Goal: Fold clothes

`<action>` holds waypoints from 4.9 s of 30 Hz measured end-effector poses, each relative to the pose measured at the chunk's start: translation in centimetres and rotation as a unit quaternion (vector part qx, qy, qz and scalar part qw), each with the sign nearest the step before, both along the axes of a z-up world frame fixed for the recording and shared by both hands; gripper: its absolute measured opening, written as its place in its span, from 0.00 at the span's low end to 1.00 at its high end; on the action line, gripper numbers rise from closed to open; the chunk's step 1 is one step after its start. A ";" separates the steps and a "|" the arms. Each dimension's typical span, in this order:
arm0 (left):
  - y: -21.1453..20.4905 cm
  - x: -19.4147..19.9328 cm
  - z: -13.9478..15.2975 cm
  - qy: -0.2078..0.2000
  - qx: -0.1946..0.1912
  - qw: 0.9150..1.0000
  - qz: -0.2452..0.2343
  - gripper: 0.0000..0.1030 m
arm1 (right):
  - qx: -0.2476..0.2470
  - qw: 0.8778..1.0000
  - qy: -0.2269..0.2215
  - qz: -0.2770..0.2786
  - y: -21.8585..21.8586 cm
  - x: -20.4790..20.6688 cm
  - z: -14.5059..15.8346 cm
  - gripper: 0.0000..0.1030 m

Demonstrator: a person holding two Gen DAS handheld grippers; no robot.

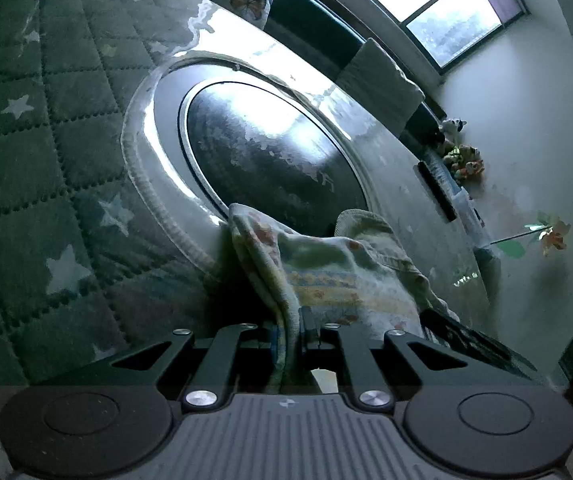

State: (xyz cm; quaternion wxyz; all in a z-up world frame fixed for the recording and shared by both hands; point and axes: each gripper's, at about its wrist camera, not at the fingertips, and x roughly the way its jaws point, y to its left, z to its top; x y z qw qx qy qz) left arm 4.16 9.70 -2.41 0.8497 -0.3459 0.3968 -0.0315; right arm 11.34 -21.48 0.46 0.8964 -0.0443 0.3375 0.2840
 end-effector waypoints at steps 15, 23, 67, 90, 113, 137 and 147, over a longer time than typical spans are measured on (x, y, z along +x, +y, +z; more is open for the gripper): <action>-0.1 0.1 0.2 0.001 0.012 1.000 -0.005 0.11 | -0.027 0.994 -0.020 -0.105 -5.4 1.2 -0.5 0.31; -0.2 0.1 0.2 0.001 0.017 1.000 -0.007 0.11 | 0.022 0.990 0.016 -0.142 -8.5 0.6 -1.3 0.44; -0.8 -0.1 1.0 -0.002 0.053 0.999 -0.007 0.11 | 0.046 0.994 0.013 -0.094 -5.5 -0.8 -1.8 0.15; -14.0 11.1 8.8 -0.106 0.119 0.978 -0.132 0.08 | -0.005 0.974 -0.110 -0.196 -13.2 0.0 6.6 0.07; -19.3 17.7 4.8 -0.085 0.208 0.959 -0.170 0.23 | -0.050 0.952 -0.054 -0.298 -19.8 3.8 1.5 0.12; -22.7 16.3 2.5 -0.099 0.208 0.934 -0.274 0.20 | -0.013 0.972 -0.007 -0.236 -15.2 11.6 -0.8 0.13; -21.7 15.7 2.4 -0.096 0.208 0.934 -0.273 0.20 | 0.003 0.991 -0.008 -0.130 -9.3 11.2 0.8 0.13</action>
